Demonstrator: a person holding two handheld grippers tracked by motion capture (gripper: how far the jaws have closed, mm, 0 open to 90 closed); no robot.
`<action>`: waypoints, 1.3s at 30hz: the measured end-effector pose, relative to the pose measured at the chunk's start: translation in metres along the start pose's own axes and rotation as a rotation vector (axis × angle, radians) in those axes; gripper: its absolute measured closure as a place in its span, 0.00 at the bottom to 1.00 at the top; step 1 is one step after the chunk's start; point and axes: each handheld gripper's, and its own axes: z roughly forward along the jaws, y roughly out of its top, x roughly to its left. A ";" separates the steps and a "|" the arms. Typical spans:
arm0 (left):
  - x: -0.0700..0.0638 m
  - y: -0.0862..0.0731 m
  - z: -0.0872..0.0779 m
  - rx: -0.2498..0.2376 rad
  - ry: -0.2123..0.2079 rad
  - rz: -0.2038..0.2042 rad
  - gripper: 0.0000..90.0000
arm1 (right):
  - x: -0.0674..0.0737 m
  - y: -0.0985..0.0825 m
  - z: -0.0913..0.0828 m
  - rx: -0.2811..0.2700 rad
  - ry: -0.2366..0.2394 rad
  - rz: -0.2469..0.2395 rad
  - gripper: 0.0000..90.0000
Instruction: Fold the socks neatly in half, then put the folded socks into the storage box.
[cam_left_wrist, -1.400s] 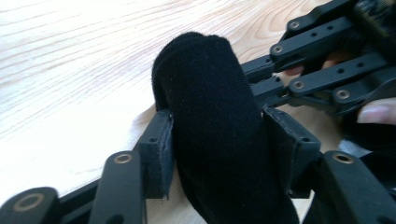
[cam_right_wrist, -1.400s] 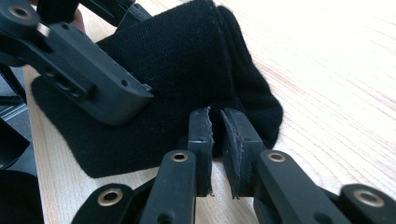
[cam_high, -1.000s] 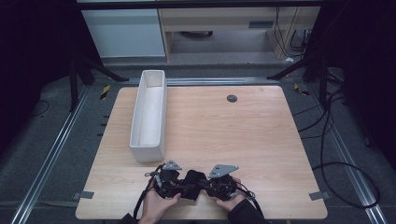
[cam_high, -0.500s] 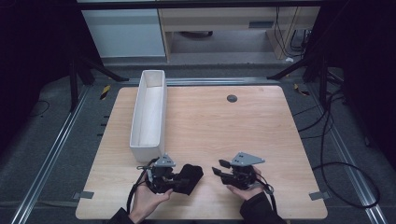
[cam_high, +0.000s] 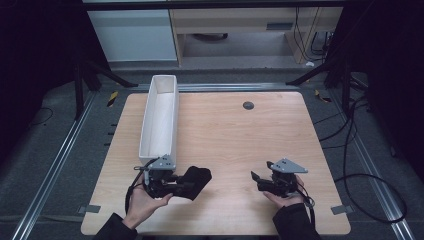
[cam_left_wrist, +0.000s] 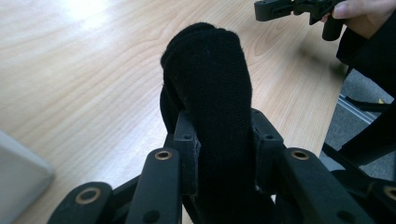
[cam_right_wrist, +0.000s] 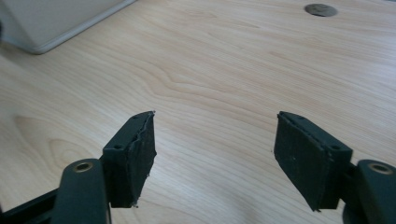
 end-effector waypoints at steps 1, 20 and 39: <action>0.002 0.001 -0.003 -0.001 0.000 0.003 0.76 | -0.003 -0.001 -0.001 -0.002 -0.011 0.002 0.31; 0.044 0.029 -0.078 -0.019 0.073 0.061 0.76 | -0.031 -0.011 -0.011 0.013 -0.144 0.022 0.21; 0.085 0.066 -0.133 0.013 0.136 0.126 0.76 | -0.041 -0.020 -0.007 0.048 -0.183 0.004 0.20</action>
